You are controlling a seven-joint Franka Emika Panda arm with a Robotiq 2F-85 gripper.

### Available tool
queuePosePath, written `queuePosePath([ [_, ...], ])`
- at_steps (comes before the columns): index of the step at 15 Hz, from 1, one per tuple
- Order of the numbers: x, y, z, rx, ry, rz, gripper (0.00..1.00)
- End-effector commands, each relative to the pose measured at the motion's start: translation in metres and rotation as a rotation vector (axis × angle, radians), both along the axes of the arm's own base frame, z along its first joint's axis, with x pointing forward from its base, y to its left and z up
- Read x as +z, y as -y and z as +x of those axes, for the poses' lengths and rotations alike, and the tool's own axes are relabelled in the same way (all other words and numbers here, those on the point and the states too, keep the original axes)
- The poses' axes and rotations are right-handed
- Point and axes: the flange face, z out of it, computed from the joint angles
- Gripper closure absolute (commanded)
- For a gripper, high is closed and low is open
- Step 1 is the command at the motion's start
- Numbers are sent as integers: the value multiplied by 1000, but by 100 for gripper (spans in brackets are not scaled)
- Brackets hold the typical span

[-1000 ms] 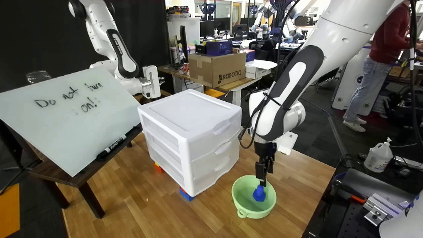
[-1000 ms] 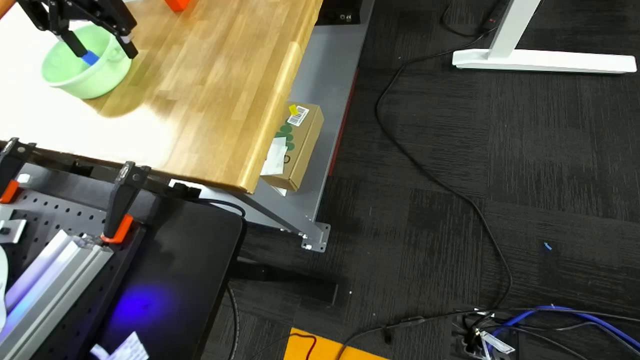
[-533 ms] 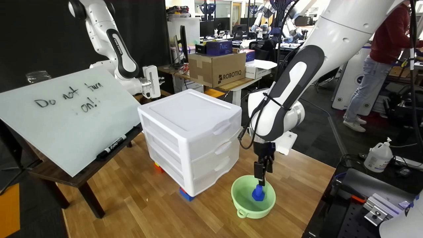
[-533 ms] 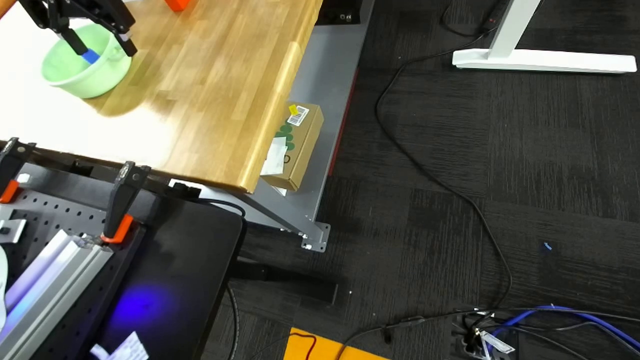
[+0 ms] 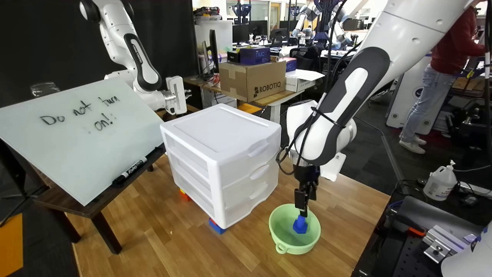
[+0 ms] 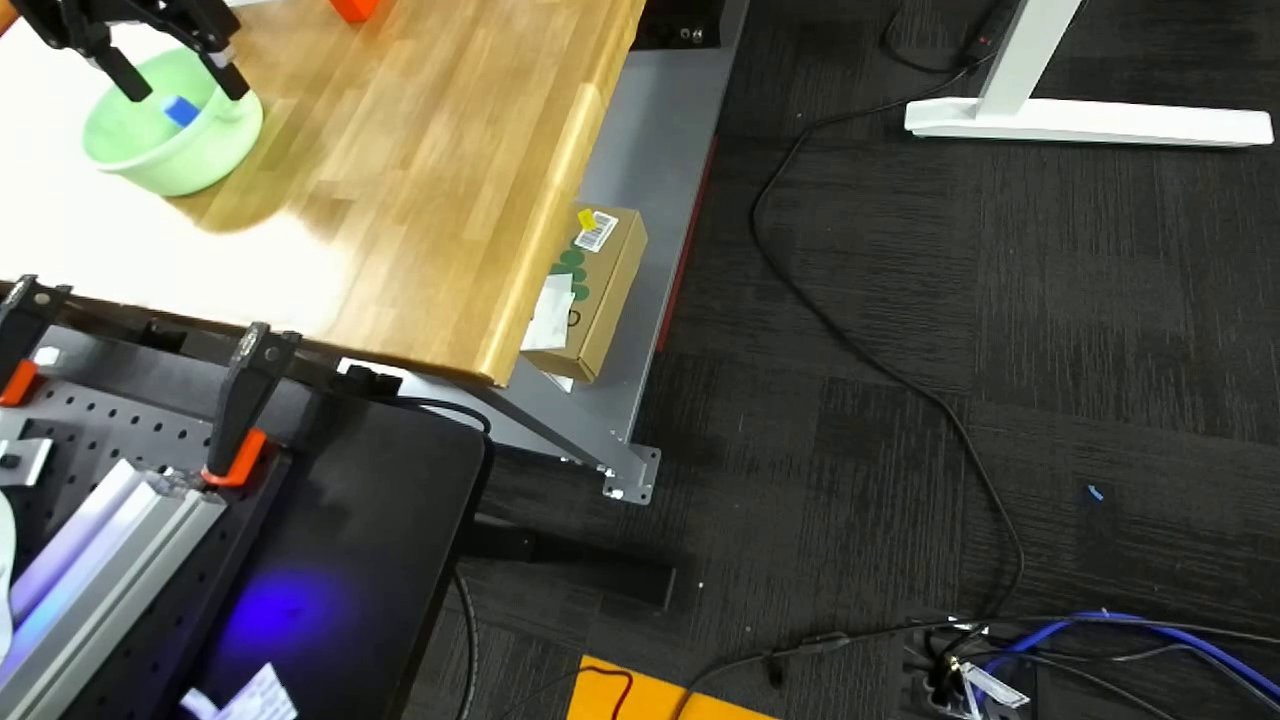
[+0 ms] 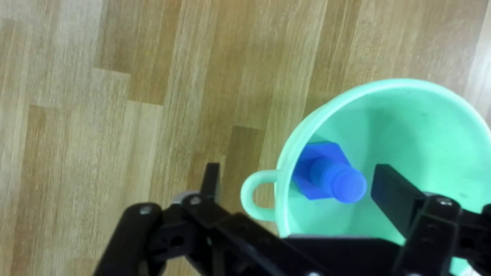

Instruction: Move the green basin to the right

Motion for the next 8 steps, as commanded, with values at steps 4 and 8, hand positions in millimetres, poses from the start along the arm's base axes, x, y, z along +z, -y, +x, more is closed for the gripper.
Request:
queuePosePath([
  [4,31,-10,-25,29,74,2,0],
  [8,32,-5,-33,23,77,9,0],
])
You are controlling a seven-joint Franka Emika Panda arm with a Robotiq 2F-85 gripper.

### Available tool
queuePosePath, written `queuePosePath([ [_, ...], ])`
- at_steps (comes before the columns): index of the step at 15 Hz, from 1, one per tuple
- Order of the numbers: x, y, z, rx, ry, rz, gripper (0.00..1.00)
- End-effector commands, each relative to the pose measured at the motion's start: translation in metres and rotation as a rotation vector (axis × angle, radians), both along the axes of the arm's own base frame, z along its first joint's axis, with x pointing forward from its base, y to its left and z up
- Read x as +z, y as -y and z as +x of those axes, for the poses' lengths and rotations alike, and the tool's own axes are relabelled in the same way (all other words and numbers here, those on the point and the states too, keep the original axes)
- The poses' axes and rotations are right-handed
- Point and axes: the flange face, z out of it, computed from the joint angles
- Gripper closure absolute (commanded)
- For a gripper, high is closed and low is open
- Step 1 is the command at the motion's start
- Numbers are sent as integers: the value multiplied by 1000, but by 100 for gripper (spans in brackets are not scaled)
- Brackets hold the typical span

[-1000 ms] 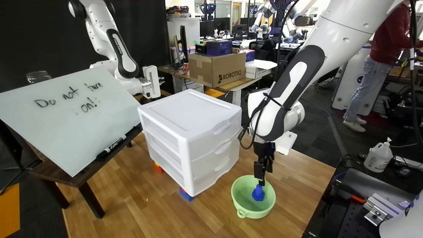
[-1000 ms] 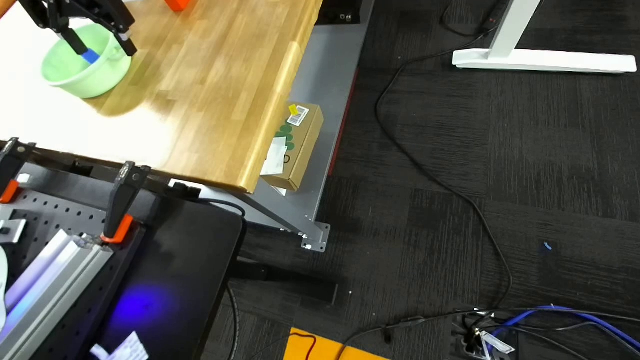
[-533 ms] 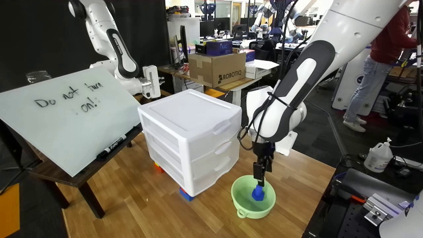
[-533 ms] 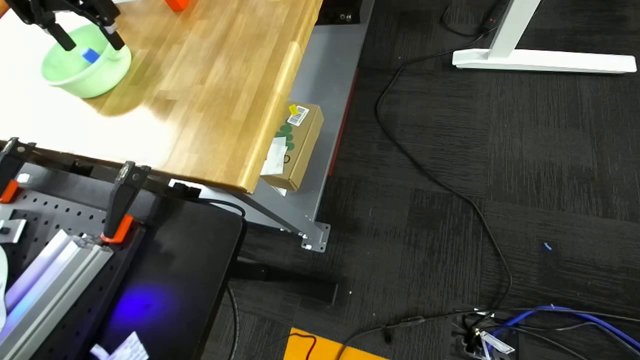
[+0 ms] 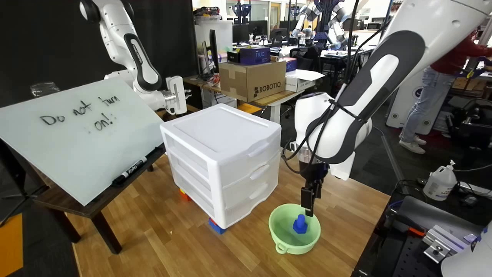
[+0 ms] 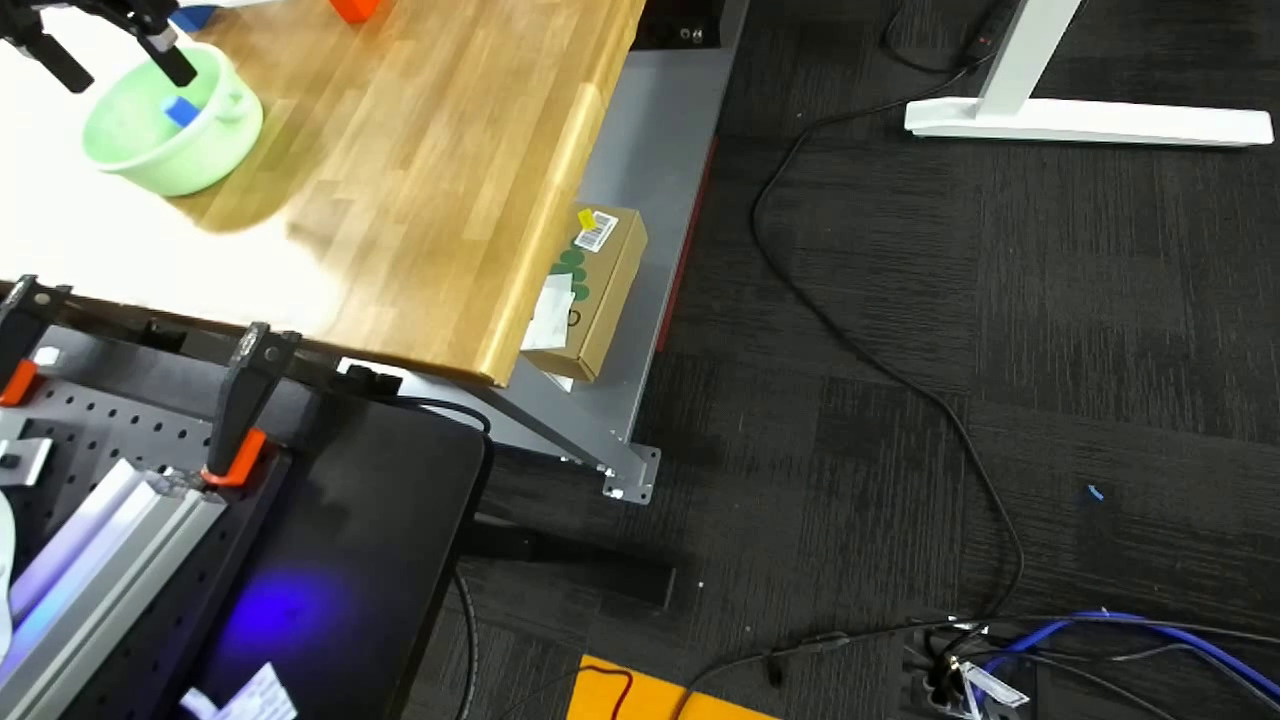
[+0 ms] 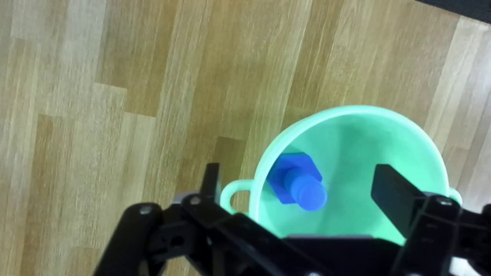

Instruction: Move the green basin to the right

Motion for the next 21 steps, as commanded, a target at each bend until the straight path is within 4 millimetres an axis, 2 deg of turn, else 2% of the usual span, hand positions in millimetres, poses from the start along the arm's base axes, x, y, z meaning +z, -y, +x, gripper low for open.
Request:
queuePosePath([
  [1,0,5,-7,-4,23,12,0],
  [13,-12,25,-10,-73,7,18,0],
  [17,-13,40,-6,-112,9,26,0],
  [21,-19,43,2,-111,-6,31,0],
])
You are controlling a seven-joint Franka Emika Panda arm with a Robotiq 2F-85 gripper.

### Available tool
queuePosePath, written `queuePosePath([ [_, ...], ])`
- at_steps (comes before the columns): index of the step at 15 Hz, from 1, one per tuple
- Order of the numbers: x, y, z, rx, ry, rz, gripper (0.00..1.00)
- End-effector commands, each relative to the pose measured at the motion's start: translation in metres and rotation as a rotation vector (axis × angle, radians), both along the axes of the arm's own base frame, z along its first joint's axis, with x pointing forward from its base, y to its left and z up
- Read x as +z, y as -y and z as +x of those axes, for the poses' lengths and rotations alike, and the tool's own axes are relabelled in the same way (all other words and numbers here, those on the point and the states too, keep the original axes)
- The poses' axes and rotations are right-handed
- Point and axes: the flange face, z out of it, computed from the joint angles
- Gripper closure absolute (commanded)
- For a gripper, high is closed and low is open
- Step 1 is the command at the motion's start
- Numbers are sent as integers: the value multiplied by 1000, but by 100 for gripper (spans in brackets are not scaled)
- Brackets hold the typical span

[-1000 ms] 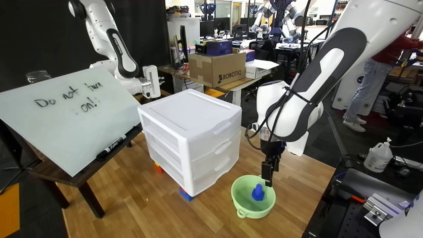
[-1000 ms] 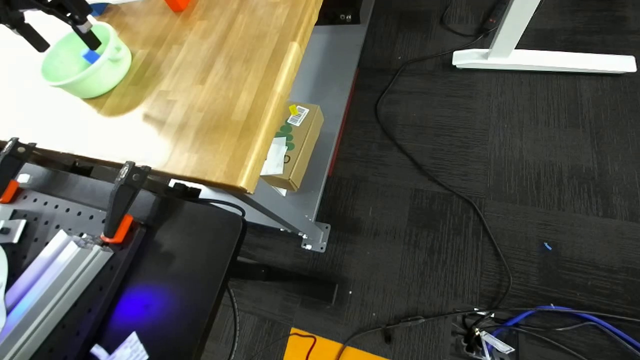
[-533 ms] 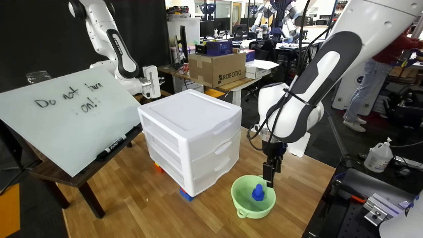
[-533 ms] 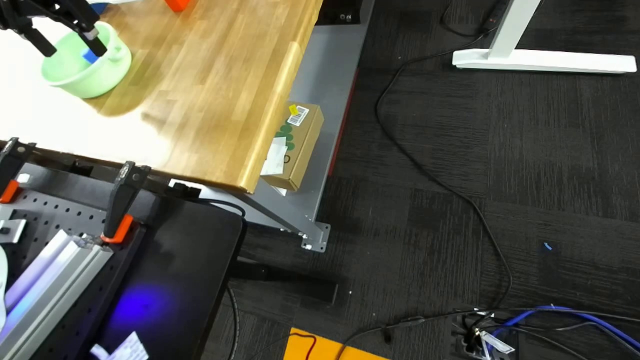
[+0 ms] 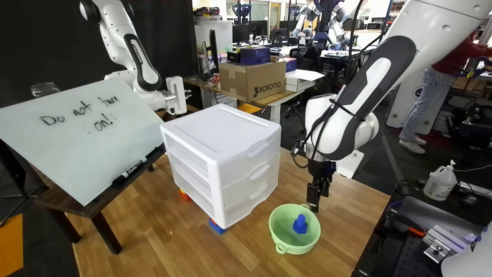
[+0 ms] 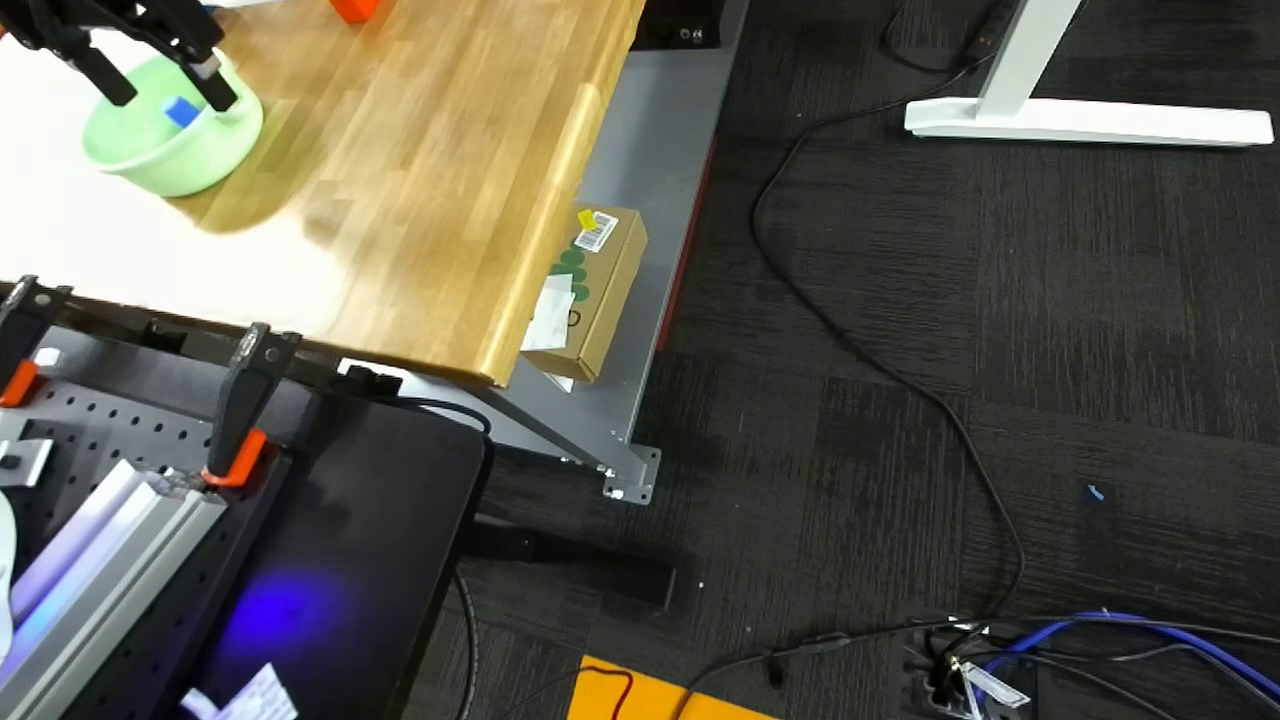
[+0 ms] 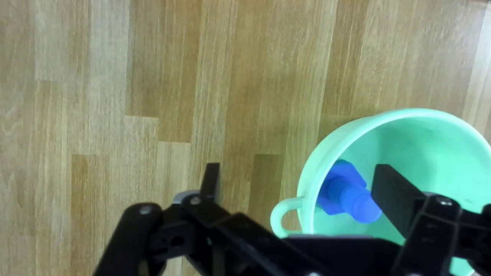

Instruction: Move the green basin to the right

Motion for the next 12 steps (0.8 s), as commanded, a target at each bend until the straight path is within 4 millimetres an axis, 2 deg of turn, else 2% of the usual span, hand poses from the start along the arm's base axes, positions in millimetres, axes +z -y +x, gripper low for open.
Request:
queuePosePath([
  [1,-8,2,9,9,-2,15,0],
  [8,-18,6,31,9,-22,10,0],
  [12,-31,13,48,-7,-43,12,0],
])
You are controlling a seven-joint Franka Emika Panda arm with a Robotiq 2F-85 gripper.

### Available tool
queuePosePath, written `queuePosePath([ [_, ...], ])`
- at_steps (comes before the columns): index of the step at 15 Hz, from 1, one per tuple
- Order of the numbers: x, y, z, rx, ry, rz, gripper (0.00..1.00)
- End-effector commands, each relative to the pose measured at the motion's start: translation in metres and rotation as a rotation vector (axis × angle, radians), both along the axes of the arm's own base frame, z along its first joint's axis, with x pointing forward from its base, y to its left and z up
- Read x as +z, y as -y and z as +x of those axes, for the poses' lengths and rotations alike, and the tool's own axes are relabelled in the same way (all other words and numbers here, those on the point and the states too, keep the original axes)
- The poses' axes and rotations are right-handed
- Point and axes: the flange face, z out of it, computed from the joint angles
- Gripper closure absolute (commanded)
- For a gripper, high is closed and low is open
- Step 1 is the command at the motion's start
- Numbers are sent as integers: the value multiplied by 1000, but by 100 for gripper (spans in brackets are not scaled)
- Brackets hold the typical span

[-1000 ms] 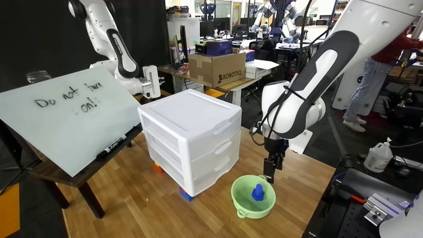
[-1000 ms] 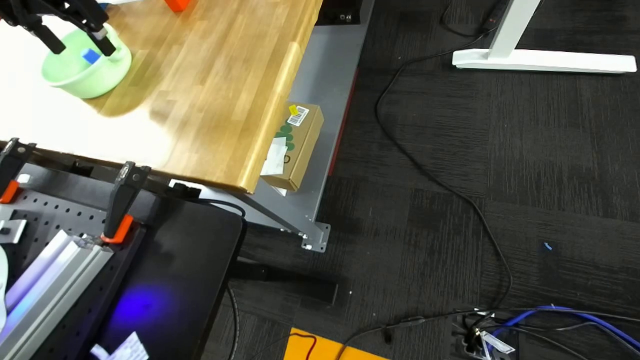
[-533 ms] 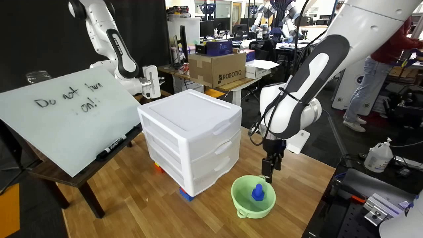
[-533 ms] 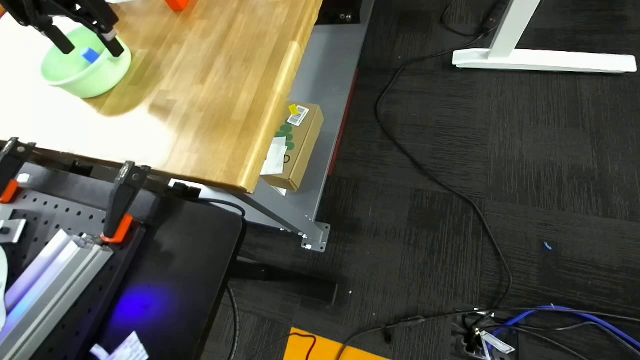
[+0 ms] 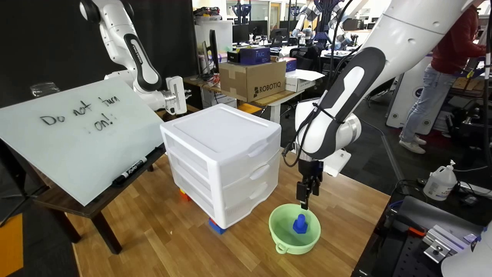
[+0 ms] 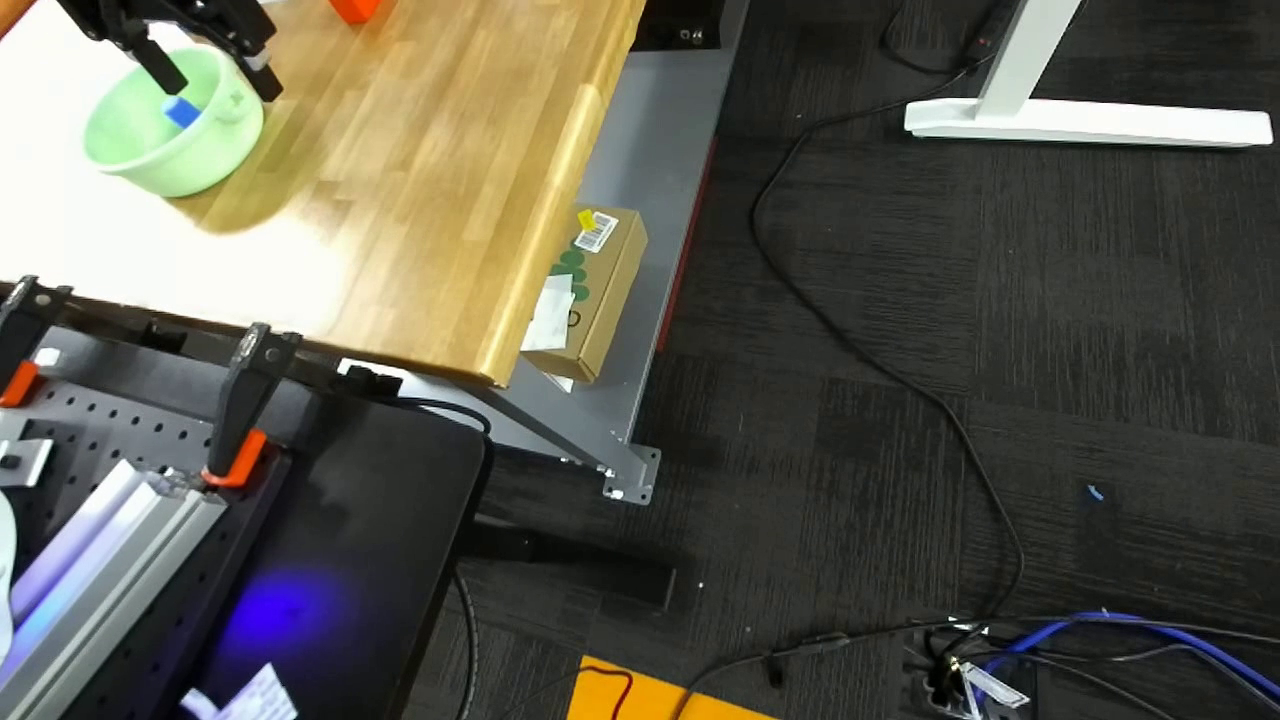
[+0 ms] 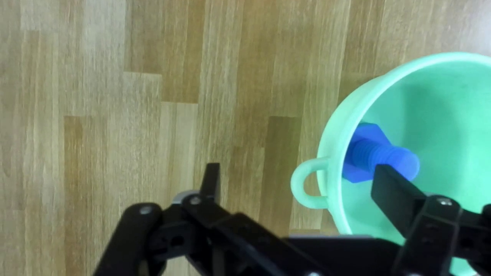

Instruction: Move the green basin to the right

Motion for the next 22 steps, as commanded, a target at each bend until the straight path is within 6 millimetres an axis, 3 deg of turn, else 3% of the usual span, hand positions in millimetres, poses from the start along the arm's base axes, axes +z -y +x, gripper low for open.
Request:
queuePosePath([
  [1,-14,9,15,5,-41,6,0],
  [6,-39,10,22,4,-100,14,0],
  [10,-43,3,26,15,-114,17,0],
  [12,-40,-1,26,23,-112,15,26],
  [21,-36,-15,24,38,-103,26,90],
  [22,-35,-17,23,39,-105,24,92],
])
